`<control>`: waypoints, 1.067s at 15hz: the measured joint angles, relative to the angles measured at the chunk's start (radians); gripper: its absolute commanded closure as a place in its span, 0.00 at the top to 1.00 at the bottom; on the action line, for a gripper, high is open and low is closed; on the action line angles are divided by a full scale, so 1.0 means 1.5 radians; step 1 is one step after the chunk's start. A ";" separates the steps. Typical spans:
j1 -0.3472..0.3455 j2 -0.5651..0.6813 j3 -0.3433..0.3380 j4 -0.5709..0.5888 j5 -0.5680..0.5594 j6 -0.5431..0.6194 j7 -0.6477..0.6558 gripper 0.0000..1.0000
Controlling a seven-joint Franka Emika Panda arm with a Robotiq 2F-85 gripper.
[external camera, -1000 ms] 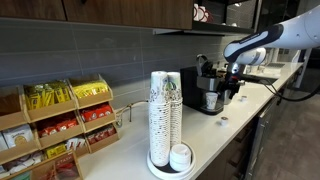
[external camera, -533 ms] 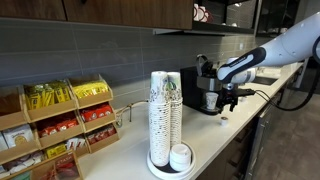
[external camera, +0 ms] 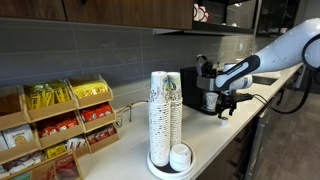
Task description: Open the lid of the coffee machine and place the pod inside
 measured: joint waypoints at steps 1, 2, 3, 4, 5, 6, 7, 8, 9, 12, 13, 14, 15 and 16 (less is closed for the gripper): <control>0.000 0.002 0.000 0.000 0.000 0.001 0.000 0.97; -0.001 0.004 0.000 0.000 0.000 0.002 0.000 0.96; -0.001 0.006 0.000 0.000 0.000 0.003 0.000 0.97; -0.001 0.007 0.001 0.000 -0.001 0.004 0.000 0.97; -0.001 0.009 0.002 0.000 -0.001 0.007 0.000 1.00; -0.001 0.011 0.002 0.000 -0.002 0.010 0.000 0.99; -0.001 0.012 0.003 0.000 -0.003 0.014 0.000 1.00; -0.001 0.014 0.003 0.000 -0.004 0.018 0.000 0.99; -0.001 0.016 0.004 0.000 -0.006 0.023 0.000 0.97; -0.001 0.024 0.004 0.000 -0.009 0.032 0.000 0.94; -0.002 0.026 0.004 0.000 -0.010 0.036 0.000 0.92; -0.003 0.029 0.004 0.000 -0.011 0.040 0.000 0.84; -0.004 0.030 0.004 0.000 -0.012 0.043 0.000 0.81; -0.005 0.032 0.004 0.000 -0.012 0.045 0.000 0.73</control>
